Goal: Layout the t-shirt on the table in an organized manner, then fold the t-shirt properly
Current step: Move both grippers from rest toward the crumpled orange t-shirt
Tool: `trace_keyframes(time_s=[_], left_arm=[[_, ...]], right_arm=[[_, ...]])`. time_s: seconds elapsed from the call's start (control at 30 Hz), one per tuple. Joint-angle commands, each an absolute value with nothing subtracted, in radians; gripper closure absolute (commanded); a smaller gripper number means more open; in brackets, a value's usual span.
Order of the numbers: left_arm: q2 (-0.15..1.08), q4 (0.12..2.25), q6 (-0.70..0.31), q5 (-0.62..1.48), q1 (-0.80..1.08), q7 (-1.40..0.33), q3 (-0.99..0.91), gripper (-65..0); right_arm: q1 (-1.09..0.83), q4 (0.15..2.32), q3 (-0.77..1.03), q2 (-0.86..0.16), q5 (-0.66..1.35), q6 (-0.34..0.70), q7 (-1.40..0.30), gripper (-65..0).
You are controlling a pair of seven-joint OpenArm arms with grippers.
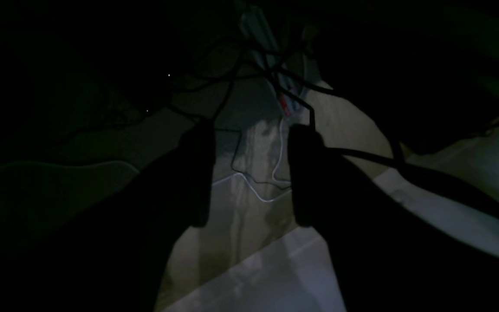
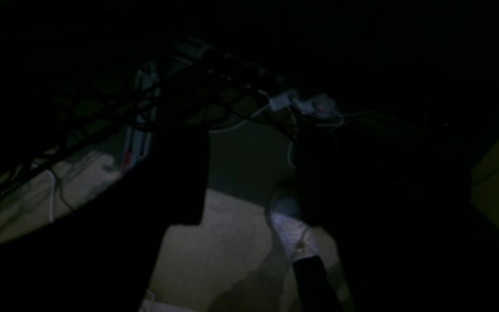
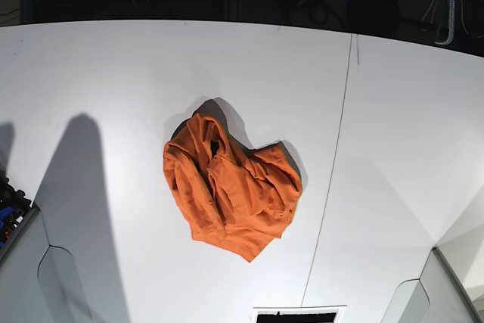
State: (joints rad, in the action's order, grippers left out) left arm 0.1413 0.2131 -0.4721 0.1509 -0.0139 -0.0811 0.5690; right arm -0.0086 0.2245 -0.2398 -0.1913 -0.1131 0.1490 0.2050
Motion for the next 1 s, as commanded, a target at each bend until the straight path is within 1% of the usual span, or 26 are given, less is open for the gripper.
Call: trace_keyframes(time_s=[0.0,0.43,0.57,0.67,0.77,0.87,0.97], left_arm=[[0.144,0.217,-0.483,0.152,-0.016,-0.074,0.567,-30.5],[0.144,0.217,-0.484,0.130,-0.016,-0.081,0.567,-30.5],[0.145,0.217,-0.483,0.112,-0.012,-0.166,0.567,-30.5],[0.150,0.228,-0.483,0.121,0.012,-0.184,0.566,-30.5],[0.173,0.292,-0.484,0.123,0.069,-0.184,0.519,-30.5],[0.211,0.412,-0.485,0.123,0.150,-0.186,0.406,-30.5],[0.249,0.569,-0.565,0.123,0.248,-0.208,0.272,-30.5]], right_arm=[[-0.012,0.229,-0.237,-0.202,-0.115,0.146,0.216,-32.3],[-0.012,0.230,-0.237,-0.202,-0.115,0.146,0.216,-32.3],[-0.020,0.231,-0.237,-0.204,-0.116,0.145,0.216,-32.3],[-0.051,0.253,-0.237,-0.215,-0.116,0.145,0.216,-32.3],[-0.107,0.312,-0.237,-0.234,-0.116,0.146,0.216,-32.3],[-0.184,0.413,-0.237,-0.265,-0.115,0.145,0.216,-32.3],[-0.283,0.555,-0.237,-0.305,-0.115,0.146,0.213,-32.3]])
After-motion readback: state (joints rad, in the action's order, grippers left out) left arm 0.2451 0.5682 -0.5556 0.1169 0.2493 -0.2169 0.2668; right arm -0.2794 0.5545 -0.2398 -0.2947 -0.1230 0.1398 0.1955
